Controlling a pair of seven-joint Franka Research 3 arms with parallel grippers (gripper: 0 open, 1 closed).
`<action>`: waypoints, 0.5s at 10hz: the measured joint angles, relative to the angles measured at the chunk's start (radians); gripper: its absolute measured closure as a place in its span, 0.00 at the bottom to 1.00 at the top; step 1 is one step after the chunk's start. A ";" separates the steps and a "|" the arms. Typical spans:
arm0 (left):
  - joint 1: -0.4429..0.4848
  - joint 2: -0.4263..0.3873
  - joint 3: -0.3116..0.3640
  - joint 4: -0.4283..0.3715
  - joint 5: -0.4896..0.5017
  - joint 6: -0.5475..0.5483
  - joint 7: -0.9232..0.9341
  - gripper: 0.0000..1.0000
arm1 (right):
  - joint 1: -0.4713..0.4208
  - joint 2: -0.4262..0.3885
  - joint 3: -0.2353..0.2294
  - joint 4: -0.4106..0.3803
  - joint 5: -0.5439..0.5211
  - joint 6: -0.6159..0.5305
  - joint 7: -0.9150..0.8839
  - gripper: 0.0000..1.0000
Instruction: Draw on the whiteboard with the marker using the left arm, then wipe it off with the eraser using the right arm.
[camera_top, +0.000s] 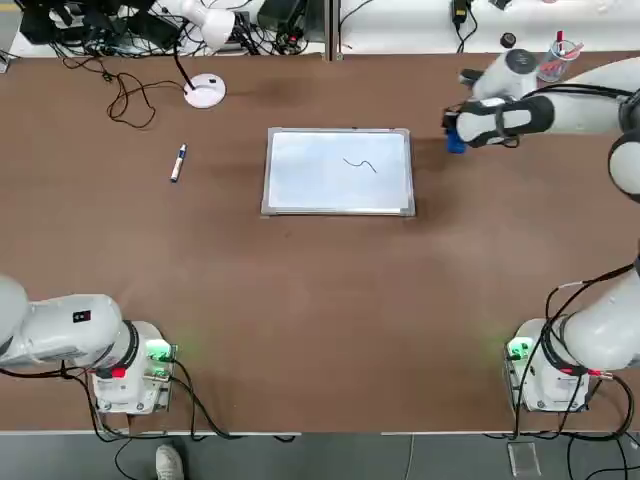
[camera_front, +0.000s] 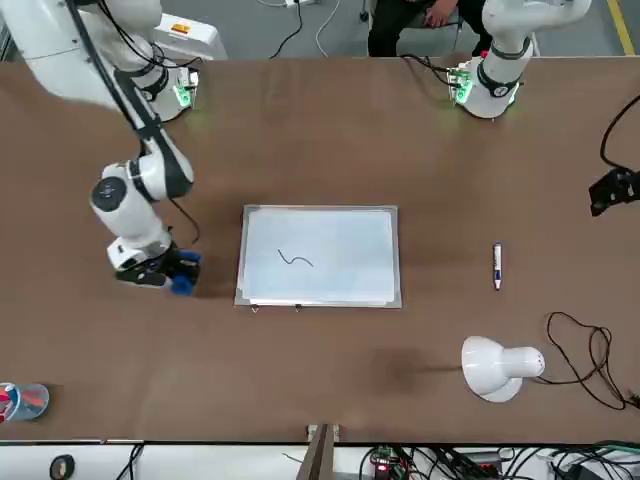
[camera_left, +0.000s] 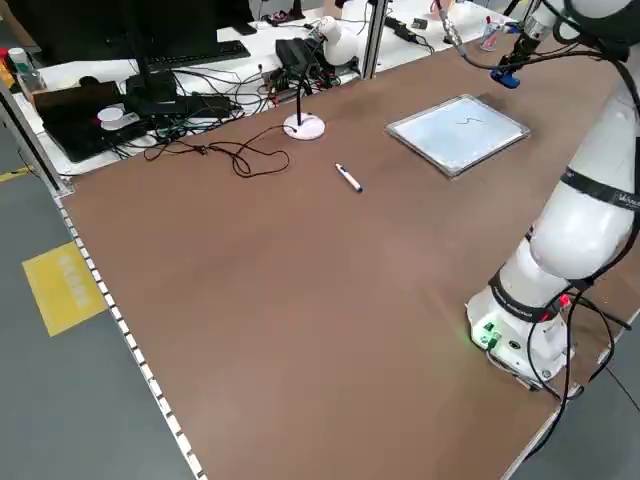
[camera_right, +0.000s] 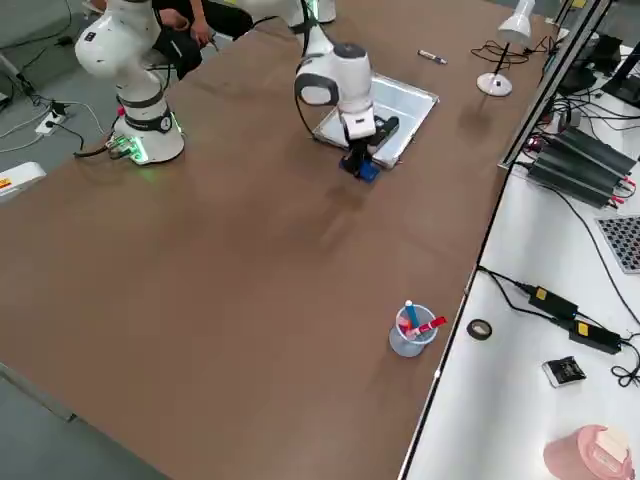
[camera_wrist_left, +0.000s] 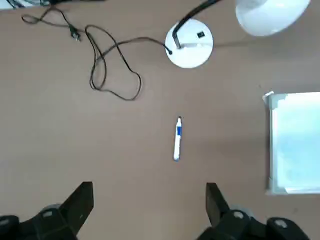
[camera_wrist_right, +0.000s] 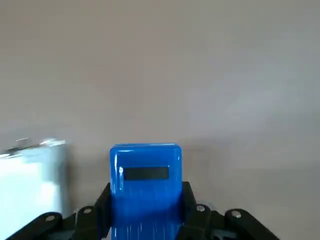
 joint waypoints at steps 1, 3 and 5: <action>-0.026 -0.030 0.035 -0.029 -0.026 -0.008 0.000 0.01 | 0.049 -0.002 0.000 0.032 0.000 -0.039 0.065 0.44; -0.063 -0.091 0.080 -0.100 -0.053 -0.012 0.000 0.01 | 0.146 -0.003 -0.002 0.096 -0.001 -0.100 0.181 0.44; -0.090 -0.147 0.097 -0.167 -0.058 -0.012 -0.016 0.01 | 0.228 -0.003 -0.005 0.119 -0.001 -0.120 0.260 0.44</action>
